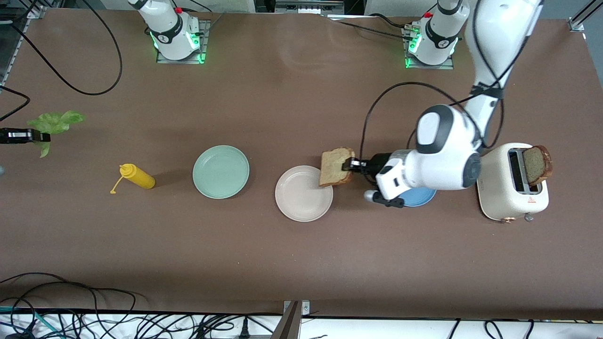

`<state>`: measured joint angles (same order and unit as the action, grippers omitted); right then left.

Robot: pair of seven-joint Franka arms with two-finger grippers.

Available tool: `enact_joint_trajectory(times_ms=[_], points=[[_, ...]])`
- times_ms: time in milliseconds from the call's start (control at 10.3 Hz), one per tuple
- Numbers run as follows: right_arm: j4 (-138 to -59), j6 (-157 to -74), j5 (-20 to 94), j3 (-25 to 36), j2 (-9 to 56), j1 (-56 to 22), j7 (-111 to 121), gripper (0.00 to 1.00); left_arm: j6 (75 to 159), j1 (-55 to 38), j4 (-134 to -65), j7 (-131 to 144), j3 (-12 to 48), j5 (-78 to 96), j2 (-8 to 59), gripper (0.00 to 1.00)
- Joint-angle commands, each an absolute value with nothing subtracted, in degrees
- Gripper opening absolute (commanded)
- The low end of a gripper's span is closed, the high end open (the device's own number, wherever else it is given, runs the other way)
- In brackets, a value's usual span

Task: Make sandwich on beige plate with both arms
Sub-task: 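Place the bread on the beige plate with the left gripper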

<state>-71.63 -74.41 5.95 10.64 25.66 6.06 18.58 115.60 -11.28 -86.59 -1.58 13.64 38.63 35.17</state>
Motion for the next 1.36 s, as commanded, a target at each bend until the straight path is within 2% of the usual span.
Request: enact_joint_trajectory(times_ms=[0, 292, 585, 682, 780, 1267], points=[[-71.6, -73.8, 6.4, 9.5, 24.3, 5.3, 15.7, 0.00, 119.1, -13.8, -82.6, -2.9, 13.1, 43.0, 39.6, 0.00], [-71.6, -74.1, 10.3, 7.3, 24.0, 5.2, 9.3, 0.00, 123.8, -15.0, -80.4, -14.6, 13.1, 50.4, 44.8, 0.00], [-71.6, -74.8, 12.1, 1.6, 24.0, 4.7, 1.7, 0.00, 128.9, -16.7, -80.4, -23.0, 13.1, 55.4, 47.7, 0.00], [-71.6, -76.0, 12.0, 0.4, 24.0, 4.1, -0.6, 0.00, 128.9, -16.9, -80.4, -23.1, 13.1, 57.0, 47.9, 0.20], [-71.6, -77.0, 12.0, 0.2, 24.1, 2.8, -3.7, 0.00, 128.9, -16.7, -80.5, -23.3, 13.0, 57.0, 47.9, 0.99], [-71.6, -82.7, 12.1, 0.2, 24.3, -8.1, -18.6, 0.00, 127.8, -15.0, -83.0, -25.1, 12.6, 56.3, 45.2, 1.00]])
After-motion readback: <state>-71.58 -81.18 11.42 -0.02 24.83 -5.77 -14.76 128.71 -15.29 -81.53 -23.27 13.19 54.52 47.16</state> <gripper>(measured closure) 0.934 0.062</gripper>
